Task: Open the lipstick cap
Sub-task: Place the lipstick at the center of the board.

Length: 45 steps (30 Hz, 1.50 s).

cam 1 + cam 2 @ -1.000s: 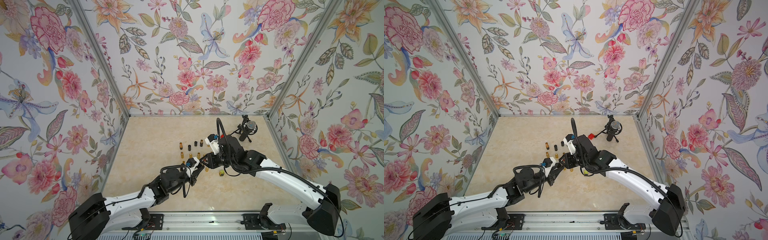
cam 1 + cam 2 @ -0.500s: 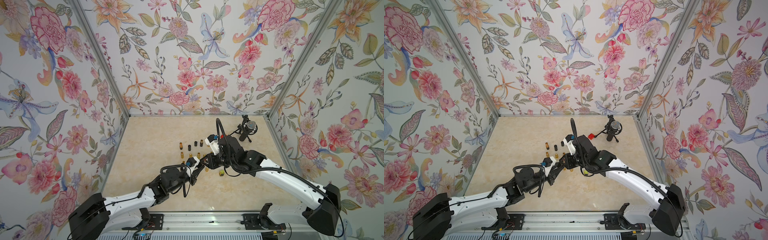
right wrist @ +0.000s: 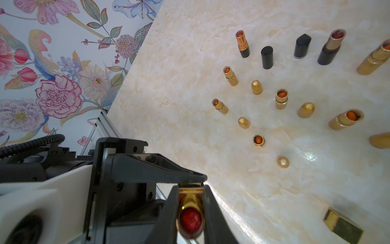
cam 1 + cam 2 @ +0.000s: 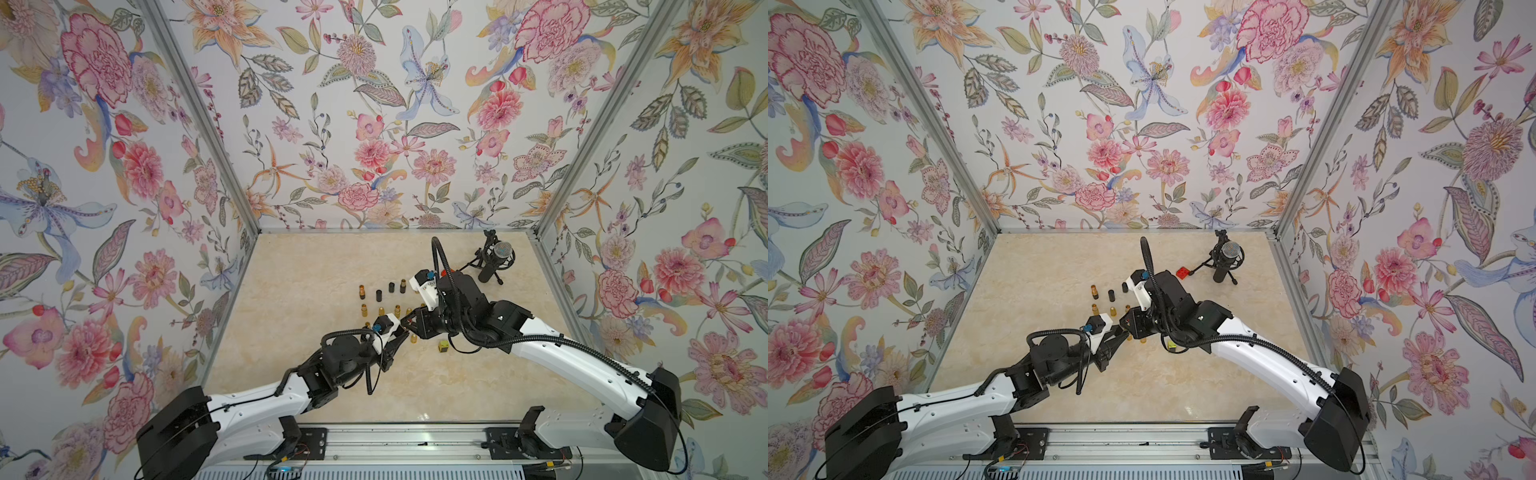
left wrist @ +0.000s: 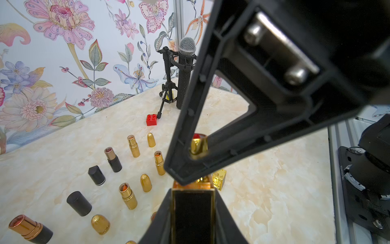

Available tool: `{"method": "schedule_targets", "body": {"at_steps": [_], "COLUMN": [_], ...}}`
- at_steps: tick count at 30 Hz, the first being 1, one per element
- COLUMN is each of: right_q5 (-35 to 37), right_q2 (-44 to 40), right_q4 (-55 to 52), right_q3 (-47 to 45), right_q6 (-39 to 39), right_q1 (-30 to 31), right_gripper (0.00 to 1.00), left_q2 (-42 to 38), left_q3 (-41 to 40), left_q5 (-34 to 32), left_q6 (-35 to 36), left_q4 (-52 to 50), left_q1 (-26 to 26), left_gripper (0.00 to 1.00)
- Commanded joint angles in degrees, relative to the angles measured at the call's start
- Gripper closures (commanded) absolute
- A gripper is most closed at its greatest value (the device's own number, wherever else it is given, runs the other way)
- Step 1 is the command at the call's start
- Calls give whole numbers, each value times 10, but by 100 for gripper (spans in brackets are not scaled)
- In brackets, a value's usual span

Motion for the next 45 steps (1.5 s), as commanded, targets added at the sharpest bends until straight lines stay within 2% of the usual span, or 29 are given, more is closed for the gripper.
{"method": "schedule_targets", "body": {"at_steps": [1,6,12,20,24,31,45], "right_q5": [25,54,141,245,239,277,301], "right_q2": [-7,-5,-4,25,44,69,141], "right_q4": [-20,-38,-85,-87,-36,38,90], "right_q3": [13,20,11,-55,-92,-145,-143], "right_q6": [2,-1,-5,-7,6,42,46], "right_q1": [2,-1,-17,-24,-20,-18,-10], "right_gripper": [79,79,79,80,80,79,79], "left_q2": [-12,-17,-47,-129,-160,-179,-174], "left_q3": [16,14,4,-19,-29,-32,-29], "left_q5": [-17,-14,-16,-79,-108,-139,-143], "left_q6": [1,-1,-12,-50,-58,-75,-79], "left_q4": [0,-12,-48,-142,-166,-180,-193], "left_q1": [7,7,8,8,10,16,25], "left_gripper": [54,26,1,1,1,1,1]}}
